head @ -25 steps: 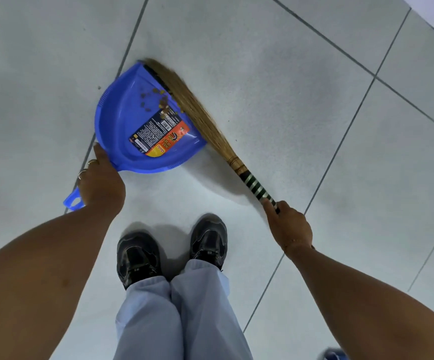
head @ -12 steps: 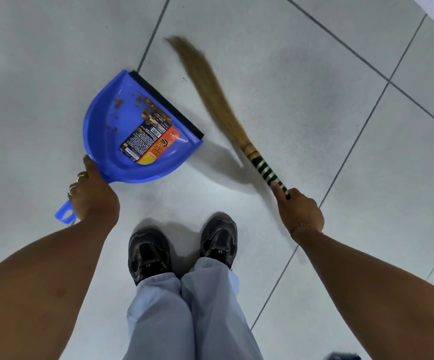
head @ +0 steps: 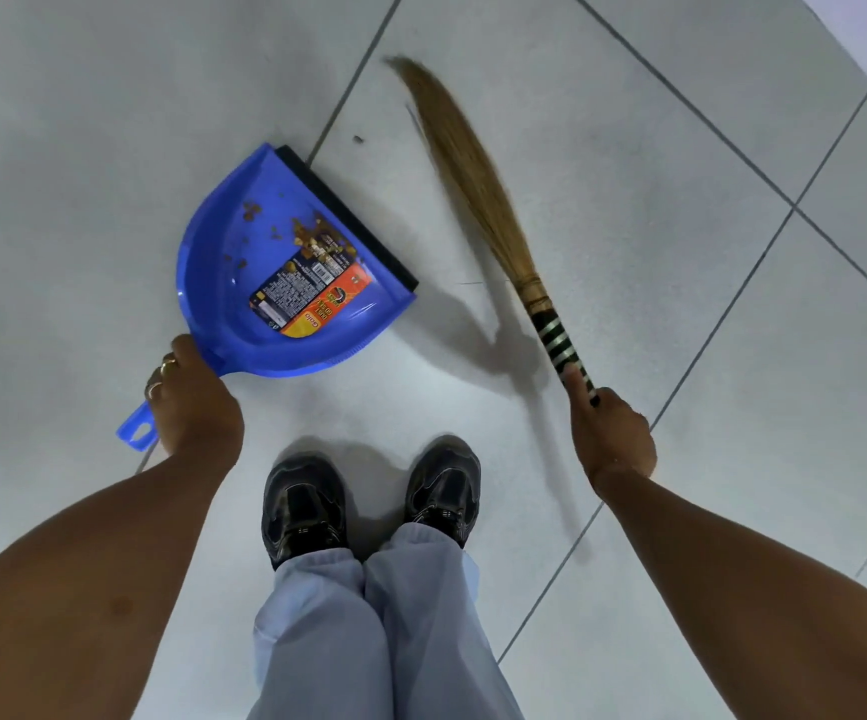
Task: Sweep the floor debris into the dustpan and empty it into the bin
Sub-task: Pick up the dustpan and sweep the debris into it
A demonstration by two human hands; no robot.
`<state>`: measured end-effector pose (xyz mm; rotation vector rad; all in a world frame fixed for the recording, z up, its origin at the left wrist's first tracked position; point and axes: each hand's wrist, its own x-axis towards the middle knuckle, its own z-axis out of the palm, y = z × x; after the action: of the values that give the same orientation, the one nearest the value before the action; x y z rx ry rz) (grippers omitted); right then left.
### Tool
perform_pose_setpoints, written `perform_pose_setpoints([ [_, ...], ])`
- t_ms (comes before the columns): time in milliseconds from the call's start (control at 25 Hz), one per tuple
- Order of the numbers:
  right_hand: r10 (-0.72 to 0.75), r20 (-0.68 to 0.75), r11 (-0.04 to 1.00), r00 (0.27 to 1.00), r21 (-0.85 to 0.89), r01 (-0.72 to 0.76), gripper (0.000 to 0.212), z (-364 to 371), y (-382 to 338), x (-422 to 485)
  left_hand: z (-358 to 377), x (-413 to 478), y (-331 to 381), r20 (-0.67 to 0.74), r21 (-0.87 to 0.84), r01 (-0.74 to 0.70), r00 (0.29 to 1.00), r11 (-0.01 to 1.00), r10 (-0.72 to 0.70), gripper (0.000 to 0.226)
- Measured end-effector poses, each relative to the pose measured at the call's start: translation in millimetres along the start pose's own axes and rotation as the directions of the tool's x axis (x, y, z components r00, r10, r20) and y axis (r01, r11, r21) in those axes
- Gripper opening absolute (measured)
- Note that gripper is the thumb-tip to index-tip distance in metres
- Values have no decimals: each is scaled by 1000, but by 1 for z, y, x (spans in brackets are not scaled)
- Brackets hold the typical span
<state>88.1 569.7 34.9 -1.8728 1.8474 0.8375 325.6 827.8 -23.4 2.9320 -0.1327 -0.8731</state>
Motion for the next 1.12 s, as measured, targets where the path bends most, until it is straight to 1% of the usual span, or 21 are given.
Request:
perform_pose_setpoints([
  [160,-63,94,997,994,-36,67,72,17,-30,9,-5,-3,-20,8,34,78,997,996,-78,47],
  [280,-123,132,981,984,-130,140,71,30,-35,2,-5,5,-18,22,100,53,998,994,-55,60],
  [400,-155,130,958,979,-222,181,69,31,-17,-15,-4,12,-15,50,112,48,997,993,-54,70],
  [480,-159,96,956,983,-234,177,65,25,-2,-24,-5,14,-15,43,102,51,998,993,-56,68],
  [560,-165,45,963,985,-208,171,62,16,5,-29,-7,13,-14,22,74,51,998,996,-53,60],
  [640,-164,-13,974,986,-157,160,63,9,0,-23,-8,10,-16,12,32,73,997,997,-73,50],
  [720,-150,-43,980,988,-135,143,65,6,-13,-9,-7,6,-21,6,-1,121,993,993,-121,45],
  [800,-144,-34,978,989,-156,137,68,6,-31,4,-8,4,-27,-10,-20,164,986,986,-164,45],
  [920,-196,27,952,980,-233,197,68,9,-50,9,-10,6,-35,-20,14,175,984,984,-175,44],
  [1040,-251,88,908,964,-324,266,67,14,-43,-8,-12,7,-35,4,49,175,984,983,-175,48],
  [1120,-238,63,925,969,-289,246,64,17,-29,-22,-13,7,-32,11,50,179,984,983,-180,49],
])
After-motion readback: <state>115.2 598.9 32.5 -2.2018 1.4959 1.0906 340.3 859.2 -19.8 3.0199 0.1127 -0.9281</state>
